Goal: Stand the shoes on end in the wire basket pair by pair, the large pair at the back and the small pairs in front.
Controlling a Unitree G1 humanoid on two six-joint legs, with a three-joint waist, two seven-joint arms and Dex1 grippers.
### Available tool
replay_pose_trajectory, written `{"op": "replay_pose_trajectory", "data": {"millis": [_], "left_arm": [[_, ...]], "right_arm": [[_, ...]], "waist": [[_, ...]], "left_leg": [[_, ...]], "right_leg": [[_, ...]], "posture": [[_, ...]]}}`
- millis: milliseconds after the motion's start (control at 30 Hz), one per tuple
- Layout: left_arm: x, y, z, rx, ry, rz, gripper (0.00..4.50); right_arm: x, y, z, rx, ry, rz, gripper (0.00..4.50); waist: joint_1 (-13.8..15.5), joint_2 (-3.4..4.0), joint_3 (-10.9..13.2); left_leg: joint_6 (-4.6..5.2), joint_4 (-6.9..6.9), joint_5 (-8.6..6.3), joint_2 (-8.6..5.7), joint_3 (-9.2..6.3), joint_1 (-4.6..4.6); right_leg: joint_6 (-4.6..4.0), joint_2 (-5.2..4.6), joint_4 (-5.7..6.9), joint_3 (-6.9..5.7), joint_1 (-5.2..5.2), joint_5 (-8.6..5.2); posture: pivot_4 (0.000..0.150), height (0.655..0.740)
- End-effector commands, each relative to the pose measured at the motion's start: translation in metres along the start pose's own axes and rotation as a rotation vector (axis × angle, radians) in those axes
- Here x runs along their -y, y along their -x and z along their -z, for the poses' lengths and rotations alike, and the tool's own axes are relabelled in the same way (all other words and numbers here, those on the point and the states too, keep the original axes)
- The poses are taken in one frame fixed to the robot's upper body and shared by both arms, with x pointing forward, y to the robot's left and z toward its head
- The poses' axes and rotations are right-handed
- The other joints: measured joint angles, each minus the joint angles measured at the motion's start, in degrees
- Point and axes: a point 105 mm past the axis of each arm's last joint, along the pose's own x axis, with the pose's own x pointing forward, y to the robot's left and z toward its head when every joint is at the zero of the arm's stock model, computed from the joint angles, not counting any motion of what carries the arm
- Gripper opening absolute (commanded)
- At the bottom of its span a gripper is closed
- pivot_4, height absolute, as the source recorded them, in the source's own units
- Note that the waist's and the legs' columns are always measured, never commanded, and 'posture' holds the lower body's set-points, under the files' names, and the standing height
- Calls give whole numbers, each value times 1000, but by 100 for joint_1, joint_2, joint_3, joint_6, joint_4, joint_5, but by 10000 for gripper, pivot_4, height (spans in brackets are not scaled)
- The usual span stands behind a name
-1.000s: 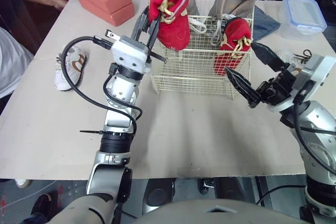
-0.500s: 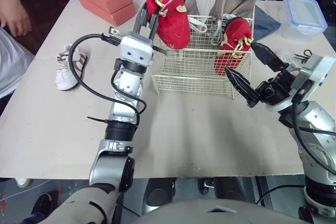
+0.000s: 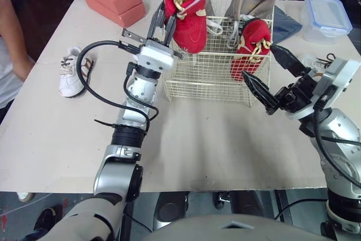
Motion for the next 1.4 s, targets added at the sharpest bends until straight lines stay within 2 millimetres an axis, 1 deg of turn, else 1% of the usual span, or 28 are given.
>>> {"op": "replay_pose_trajectory", "data": {"millis": [33,233,367,467,600,767,900,1000,1267,1333,1367,1400], "left_arm": [[-2,0,-4,28,-47,-7,248],[-6,-3,-9,59,-70,-39,248],[-11,-5,-5,45,-67,-81,248],[-7,-3,-1,25,-59,-64,248],[6,8,11,-44,9,-24,248],[16,23,23,-136,98,-2,248],[24,34,29,-195,150,52,248],[36,44,33,-262,254,123,248],[47,62,42,-404,407,188,248],[45,64,42,-415,415,186,10288],[45,64,42,-419,416,186,12998],[44,65,42,-422,416,186,17439]], "right_arm": [[-7,-2,-13,45,29,-26,45000],[-7,-2,-12,42,25,-26,45000],[-7,-2,-11,39,24,-25,45000],[-7,-2,-11,37,25,-24,45000],[-7,-1,-12,35,29,-22,45000],[-7,-2,-12,37,28,-24,45000],[-7,-2,-12,37,29,-23,45000],[-7,-1,-11,30,30,-22,45000],[-7,-1,-10,26,28,-23,45000],[-7,-1,-10,26,28,-24,45000],[-7,-1,-10,25,28,-24,45000],[-7,-1,-9,25,27,-24,45000]], "waist": [[-3,0,0],[-12,-2,5],[-13,-2,7],[-13,-3,7],[-15,-3,8],[-12,-3,7],[-16,2,4],[-13,10,-1],[-17,32,-16],[-18,37,-19],[-17,42,-22],[-12,44,-23]], "left_leg": [[0,-5,0,0,0,0],[0,-14,0,0,2,-2],[0,-17,0,1,4,-4],[0,-18,0,1,4,-5],[0,-18,0,1,4,-4],[-1,-18,0,1,8,-5],[-1,-18,0,2,8,5],[-1,-18,0,3,6,6],[-1,-18,0,1,7,8],[0,-18,0,0,8,9],[-1,-18,0,0,8,10],[0,-18,0,0,8,10]], "right_leg": [[0,0,-3,0,0,0],[-5,1,-9,1,-4,3],[-11,1,-13,1,-6,7],[-11,1,-14,1,-6,7],[-9,1,-14,-3,-7,5],[-13,1,-13,-4,-10,8],[0,0,-10,-3,-4,0],[1,0,-9,-2,-3,-1],[-1,4,-12,1,0,0],[1,4,-13,2,1,-1],[1,4,-13,2,1,-1],[1,4,-13,1,1,-1]], "posture": [[1500,6860],[1500,6860],[1500,6860],[1500,6860],[1500,6860],[1500,6860],[1500,6860],[1500,6860],[1500,6860],[1500,6860],[1500,6860],[1500,6860]]}}
